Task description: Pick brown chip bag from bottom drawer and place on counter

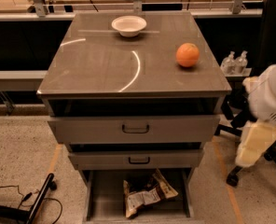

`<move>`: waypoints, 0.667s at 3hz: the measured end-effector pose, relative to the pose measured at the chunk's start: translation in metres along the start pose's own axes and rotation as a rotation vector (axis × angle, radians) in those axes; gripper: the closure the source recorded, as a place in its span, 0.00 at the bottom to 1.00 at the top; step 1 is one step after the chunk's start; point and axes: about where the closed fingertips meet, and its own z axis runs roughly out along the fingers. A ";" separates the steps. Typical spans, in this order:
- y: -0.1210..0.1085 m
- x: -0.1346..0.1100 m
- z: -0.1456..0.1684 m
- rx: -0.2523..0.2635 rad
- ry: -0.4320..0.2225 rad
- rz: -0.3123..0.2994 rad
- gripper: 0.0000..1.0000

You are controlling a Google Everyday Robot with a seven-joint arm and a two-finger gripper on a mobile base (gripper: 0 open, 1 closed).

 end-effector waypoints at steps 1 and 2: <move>0.032 0.010 0.056 0.011 0.011 0.016 0.00; 0.070 0.004 0.112 -0.020 0.007 0.002 0.00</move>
Offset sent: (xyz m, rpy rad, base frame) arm -0.0401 0.0439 -0.2108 0.0110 0.0640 0.0240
